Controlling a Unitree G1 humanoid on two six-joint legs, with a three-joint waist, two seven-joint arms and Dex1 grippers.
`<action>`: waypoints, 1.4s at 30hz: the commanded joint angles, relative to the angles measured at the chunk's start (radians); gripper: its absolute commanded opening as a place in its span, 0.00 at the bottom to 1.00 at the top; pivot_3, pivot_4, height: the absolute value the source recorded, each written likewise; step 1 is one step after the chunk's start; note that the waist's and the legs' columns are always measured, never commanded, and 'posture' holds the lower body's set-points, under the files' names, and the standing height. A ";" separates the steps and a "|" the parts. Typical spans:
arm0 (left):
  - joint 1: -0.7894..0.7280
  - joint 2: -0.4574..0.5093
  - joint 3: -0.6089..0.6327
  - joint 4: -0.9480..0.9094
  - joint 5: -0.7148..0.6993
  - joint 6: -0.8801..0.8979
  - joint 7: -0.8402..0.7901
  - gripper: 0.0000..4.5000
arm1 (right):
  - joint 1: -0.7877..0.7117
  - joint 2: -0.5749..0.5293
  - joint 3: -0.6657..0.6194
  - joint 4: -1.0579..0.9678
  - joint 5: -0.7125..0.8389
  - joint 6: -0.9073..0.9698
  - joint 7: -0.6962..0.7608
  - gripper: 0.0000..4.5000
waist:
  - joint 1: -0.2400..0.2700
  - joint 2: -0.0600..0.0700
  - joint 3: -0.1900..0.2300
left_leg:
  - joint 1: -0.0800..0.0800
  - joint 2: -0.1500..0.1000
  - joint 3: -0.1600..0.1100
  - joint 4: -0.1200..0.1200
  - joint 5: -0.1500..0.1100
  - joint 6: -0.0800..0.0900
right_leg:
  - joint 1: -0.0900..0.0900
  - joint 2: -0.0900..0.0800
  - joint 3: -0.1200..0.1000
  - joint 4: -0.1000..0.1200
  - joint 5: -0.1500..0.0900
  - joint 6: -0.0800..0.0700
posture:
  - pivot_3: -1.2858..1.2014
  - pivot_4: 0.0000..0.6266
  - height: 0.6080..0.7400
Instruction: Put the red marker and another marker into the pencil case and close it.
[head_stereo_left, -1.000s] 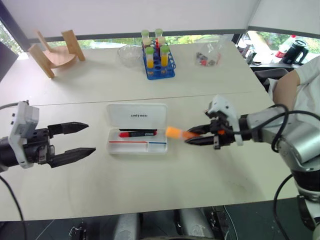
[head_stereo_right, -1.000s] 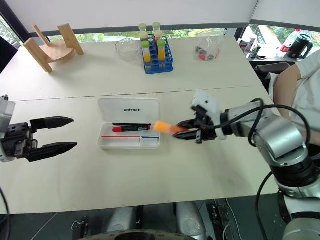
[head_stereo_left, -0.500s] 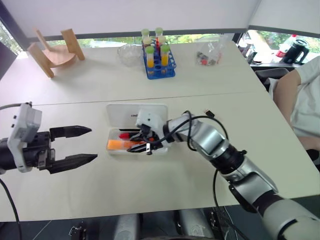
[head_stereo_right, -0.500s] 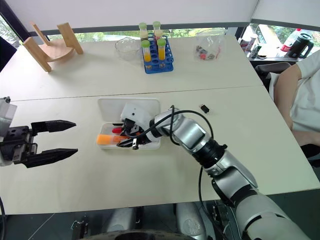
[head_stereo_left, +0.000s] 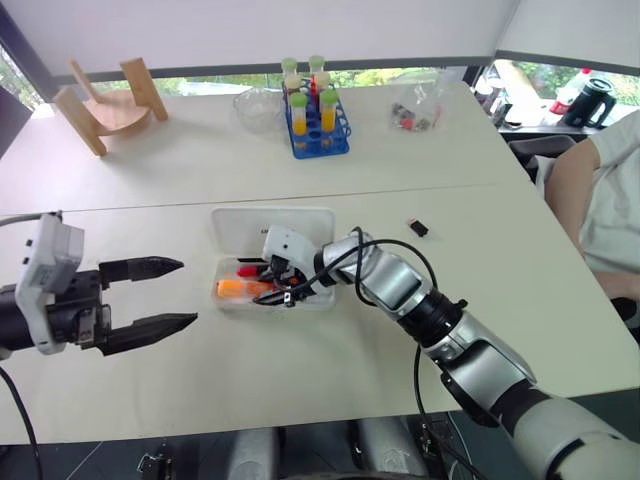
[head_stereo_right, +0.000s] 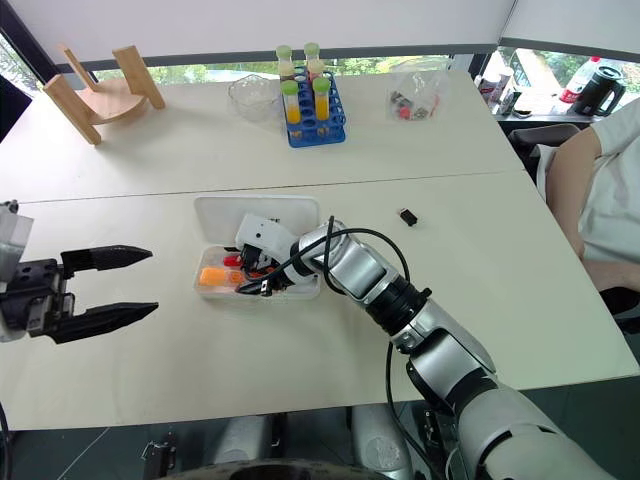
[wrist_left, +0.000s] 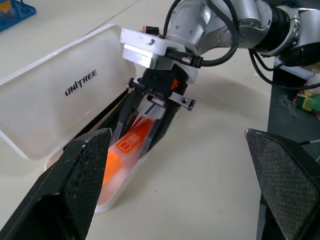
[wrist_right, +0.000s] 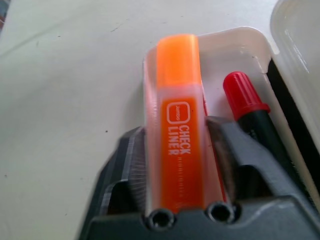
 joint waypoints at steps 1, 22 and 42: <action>-0.013 0.000 0.021 -0.006 -0.010 -0.017 0.006 0.98 | -0.026 0.022 -0.034 -0.024 0.000 0.002 0.006 0.85 | 0.000 0.000 0.000 | 0.000 0.000 0.000 0.000 0.000 0.000 | 0.000 0.000 0.000 0.000 0.000 0.000 | 0.52 0.24 1.00; -0.134 -0.032 -0.171 0.034 0.027 -0.082 0.020 0.98 | 0.239 -0.469 -0.716 -0.213 0.083 0.257 -0.233 0.99 | 0.016 0.001 0.000 | 0.001 -0.001 0.006 -0.001 0.000 0.001 | 0.001 0.000 0.002 -0.001 0.000 0.000 | 0.52 0.24 1.00; -0.166 -0.018 -0.186 0.033 0.038 -0.078 0.049 0.98 | 0.138 -0.386 -0.596 0.352 0.015 -0.173 -0.095 0.37 | -0.002 0.000 0.000 | 0.002 0.000 0.008 0.000 0.000 0.001 | 0.001 0.001 0.005 0.000 0.000 0.000 | 0.52 0.24 1.00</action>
